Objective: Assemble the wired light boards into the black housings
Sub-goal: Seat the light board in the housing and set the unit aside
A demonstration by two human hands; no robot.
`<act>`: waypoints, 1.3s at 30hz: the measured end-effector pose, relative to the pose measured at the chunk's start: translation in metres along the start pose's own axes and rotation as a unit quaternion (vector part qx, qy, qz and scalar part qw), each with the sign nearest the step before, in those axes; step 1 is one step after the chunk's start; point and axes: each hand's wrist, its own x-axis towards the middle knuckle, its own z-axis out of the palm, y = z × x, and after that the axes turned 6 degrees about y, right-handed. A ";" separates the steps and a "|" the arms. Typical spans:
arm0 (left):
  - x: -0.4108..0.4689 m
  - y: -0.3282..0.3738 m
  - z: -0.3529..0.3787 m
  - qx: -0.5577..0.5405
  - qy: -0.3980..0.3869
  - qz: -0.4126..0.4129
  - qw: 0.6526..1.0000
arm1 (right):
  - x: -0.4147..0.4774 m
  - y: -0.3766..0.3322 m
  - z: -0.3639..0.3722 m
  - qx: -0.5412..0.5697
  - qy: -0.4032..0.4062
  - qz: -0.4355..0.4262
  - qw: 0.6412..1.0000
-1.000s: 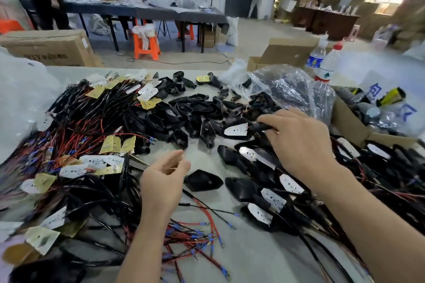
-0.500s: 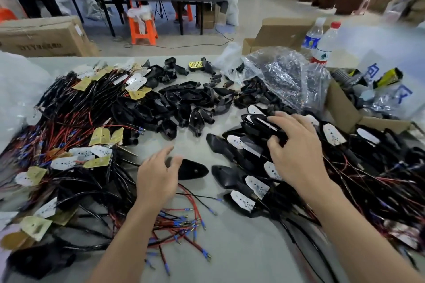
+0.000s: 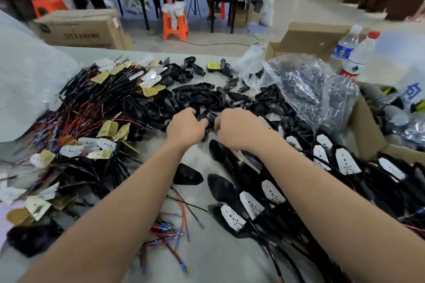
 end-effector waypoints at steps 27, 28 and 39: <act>-0.051 -0.088 -0.064 0.090 0.130 -0.047 0.986 | 0.029 -0.040 0.055 0.009 -0.095 -0.009 0.995; -0.047 -0.099 -0.070 0.093 0.170 -0.039 0.980 | 0.027 -0.041 0.056 0.019 -0.071 -0.006 0.997; 0.008 -0.137 -0.131 0.196 -0.072 -0.022 0.978 | -0.040 -0.089 0.063 0.220 0.000 -0.048 0.974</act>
